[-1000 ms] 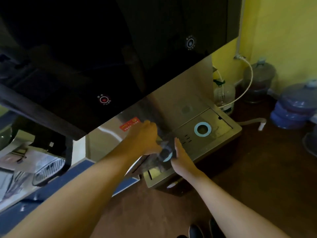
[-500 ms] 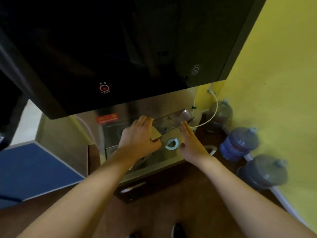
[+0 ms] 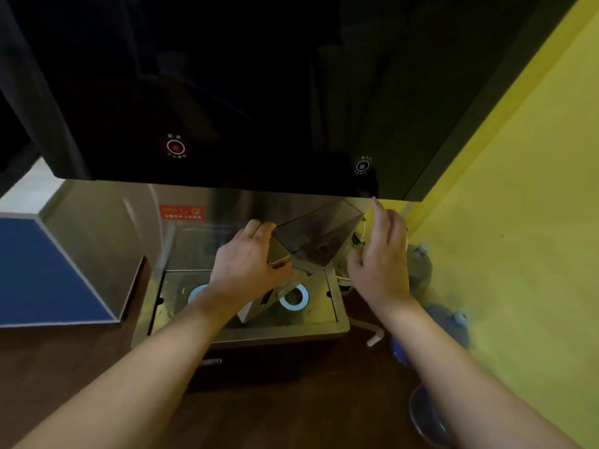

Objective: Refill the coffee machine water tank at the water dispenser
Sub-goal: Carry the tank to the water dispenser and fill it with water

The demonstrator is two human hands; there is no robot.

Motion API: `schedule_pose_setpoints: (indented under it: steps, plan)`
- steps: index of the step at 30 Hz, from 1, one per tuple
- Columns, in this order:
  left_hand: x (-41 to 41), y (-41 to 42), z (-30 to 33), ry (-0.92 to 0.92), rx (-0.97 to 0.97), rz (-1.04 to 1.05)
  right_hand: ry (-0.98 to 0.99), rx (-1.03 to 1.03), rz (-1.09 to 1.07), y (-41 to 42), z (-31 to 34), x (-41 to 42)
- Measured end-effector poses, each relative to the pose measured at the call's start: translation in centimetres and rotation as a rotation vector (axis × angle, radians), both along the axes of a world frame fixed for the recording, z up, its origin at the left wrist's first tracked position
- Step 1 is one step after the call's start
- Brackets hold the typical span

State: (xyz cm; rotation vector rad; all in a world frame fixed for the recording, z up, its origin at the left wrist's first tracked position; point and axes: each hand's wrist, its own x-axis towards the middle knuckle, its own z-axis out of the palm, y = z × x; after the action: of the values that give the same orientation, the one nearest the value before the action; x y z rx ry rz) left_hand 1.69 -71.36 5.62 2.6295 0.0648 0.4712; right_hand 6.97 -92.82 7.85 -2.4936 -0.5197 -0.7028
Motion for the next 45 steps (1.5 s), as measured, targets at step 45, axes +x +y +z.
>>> schedule_pose_setpoints:
  steps: [45]
  plan:
    - [0.2,1.5,1.4,-0.094,-0.005,0.010,-0.101,-0.200,-0.108,2.2,2.7,1.8]
